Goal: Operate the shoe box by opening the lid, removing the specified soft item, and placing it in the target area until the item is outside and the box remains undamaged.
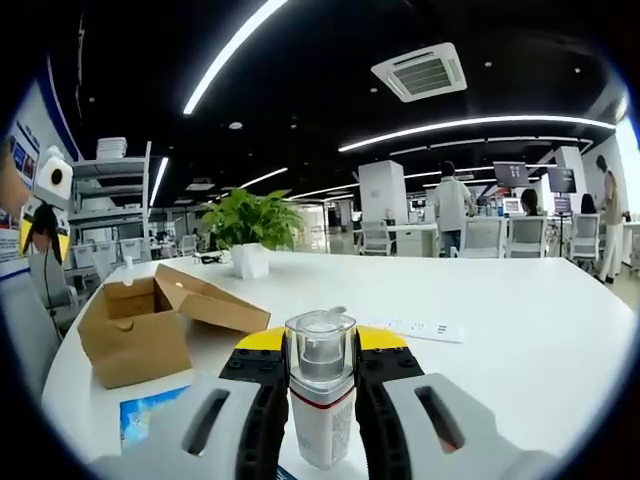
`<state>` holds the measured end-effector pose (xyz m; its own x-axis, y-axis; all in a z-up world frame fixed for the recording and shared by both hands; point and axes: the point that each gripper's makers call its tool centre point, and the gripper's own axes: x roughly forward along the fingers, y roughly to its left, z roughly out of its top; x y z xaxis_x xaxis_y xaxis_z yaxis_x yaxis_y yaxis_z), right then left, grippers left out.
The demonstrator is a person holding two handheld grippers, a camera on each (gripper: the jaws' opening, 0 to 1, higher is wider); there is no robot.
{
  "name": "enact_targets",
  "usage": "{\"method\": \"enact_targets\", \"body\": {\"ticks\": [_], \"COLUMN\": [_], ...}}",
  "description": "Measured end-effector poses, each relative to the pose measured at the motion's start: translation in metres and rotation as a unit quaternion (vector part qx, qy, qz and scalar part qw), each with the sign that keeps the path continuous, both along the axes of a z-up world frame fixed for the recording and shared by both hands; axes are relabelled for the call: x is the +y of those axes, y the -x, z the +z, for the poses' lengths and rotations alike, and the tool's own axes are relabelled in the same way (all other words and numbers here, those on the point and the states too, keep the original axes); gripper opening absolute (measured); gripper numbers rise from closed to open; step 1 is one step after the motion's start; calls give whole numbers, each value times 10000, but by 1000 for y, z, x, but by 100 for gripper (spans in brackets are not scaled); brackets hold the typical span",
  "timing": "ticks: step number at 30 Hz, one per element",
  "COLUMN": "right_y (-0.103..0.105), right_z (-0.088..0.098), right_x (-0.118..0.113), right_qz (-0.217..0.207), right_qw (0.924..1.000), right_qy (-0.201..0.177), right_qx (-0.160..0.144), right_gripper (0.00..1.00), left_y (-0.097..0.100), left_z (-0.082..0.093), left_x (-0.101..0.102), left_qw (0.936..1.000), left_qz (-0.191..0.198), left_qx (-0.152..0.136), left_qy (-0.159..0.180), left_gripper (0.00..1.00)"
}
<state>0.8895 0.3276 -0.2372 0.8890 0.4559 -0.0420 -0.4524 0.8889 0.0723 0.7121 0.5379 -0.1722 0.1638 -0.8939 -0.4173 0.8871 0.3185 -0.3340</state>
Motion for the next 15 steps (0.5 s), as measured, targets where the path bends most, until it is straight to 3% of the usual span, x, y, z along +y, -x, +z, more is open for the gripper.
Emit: {"method": "enact_targets", "body": {"ticks": [15], "right_y": [4], "right_z": [-8], "right_x": [3], "right_qz": [-10], "right_qw": [10000], "right_qy": [79], "right_qx": [23], "right_gripper": [21], "left_y": [-4], "left_z": [-7], "left_x": [2], "left_qw": [10000], "left_qz": [18], "left_qx": [61], "left_qy": [-29], "left_gripper": [36]}}
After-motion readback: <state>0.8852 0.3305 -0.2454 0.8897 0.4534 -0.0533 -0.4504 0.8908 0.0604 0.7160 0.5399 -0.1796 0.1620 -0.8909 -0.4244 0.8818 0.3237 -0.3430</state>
